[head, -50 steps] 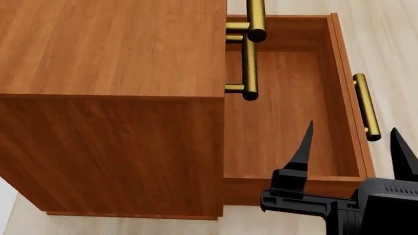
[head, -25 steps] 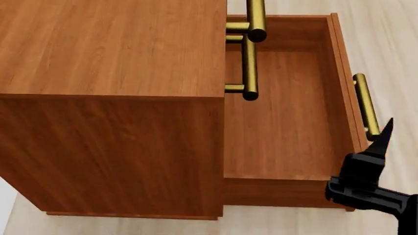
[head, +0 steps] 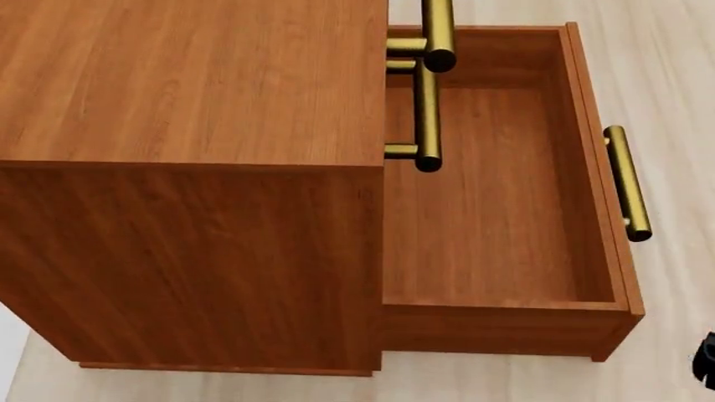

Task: Put the bowl in the bottom drawer of the cabinet.

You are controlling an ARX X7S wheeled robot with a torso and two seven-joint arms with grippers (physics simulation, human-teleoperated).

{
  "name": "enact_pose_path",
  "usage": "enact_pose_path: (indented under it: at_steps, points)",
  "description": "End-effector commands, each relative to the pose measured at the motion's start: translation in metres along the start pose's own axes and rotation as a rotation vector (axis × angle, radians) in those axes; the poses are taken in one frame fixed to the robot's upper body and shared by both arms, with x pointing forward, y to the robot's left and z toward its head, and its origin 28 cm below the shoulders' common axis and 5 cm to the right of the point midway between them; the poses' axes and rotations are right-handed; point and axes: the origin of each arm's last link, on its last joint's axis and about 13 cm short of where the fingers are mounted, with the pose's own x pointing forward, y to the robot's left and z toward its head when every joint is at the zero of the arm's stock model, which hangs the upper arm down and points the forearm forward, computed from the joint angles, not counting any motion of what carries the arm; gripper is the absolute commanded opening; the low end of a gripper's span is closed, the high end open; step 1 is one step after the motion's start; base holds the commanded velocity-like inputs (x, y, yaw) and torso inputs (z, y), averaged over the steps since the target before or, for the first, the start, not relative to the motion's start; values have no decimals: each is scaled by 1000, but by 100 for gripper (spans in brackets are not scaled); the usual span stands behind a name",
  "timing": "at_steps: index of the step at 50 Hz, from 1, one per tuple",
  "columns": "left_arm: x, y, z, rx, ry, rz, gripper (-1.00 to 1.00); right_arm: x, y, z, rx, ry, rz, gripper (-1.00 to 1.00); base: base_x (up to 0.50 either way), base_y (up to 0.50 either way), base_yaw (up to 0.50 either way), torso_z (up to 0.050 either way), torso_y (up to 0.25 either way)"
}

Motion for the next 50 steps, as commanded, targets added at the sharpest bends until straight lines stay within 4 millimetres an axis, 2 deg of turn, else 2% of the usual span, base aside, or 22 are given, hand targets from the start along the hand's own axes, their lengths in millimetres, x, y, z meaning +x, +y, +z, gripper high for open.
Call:
enact_pose_path:
  at_steps: [1, 11, 41, 50]
  points:
    - [2, -2, -2, -8, -1, -10, 100, -12, -26, 9, -3, 46, -79, 100, 0, 0, 0, 0, 0]
    - [2, -3, -2, -13, -4, -12, 100, -22, -50, 7, 15, 87, -143, 100, 0, 0, 0, 0, 0]
    - [3, -4, -5, -22, -2, -21, 100, -41, -90, -22, 64, 194, -289, 100, 0, 0, 0, 0, 0]
    - [4, -6, -5, -20, 0, -29, 100, -43, -107, -23, 88, 189, -366, 100, 0, 0, 0, 0, 0]
